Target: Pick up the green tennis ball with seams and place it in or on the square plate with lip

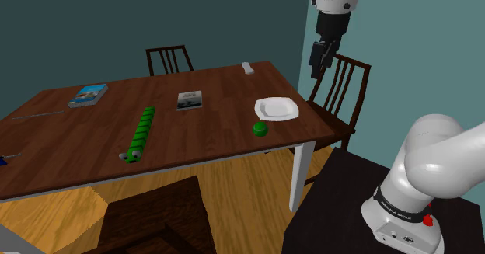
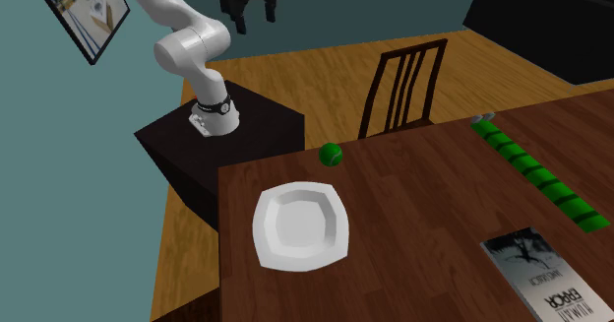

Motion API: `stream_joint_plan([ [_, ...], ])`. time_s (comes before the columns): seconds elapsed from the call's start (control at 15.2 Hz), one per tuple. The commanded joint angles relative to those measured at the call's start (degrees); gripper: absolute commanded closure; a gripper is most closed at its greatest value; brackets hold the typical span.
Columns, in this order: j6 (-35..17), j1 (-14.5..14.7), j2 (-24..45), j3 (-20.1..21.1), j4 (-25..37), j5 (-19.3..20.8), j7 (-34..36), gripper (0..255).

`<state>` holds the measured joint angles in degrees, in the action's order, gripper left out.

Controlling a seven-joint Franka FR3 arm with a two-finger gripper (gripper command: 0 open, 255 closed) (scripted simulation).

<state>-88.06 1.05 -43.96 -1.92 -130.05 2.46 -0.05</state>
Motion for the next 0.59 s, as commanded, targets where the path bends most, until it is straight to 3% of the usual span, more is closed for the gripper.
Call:
stream_joint_plan([
  [0.0,0.0,0.0,0.0,0.0,0.0,0.0,0.0,0],
  [0.53,-14.7,-0.9,9.9,2.6,-5.8,-0.9,7.0,0],
])
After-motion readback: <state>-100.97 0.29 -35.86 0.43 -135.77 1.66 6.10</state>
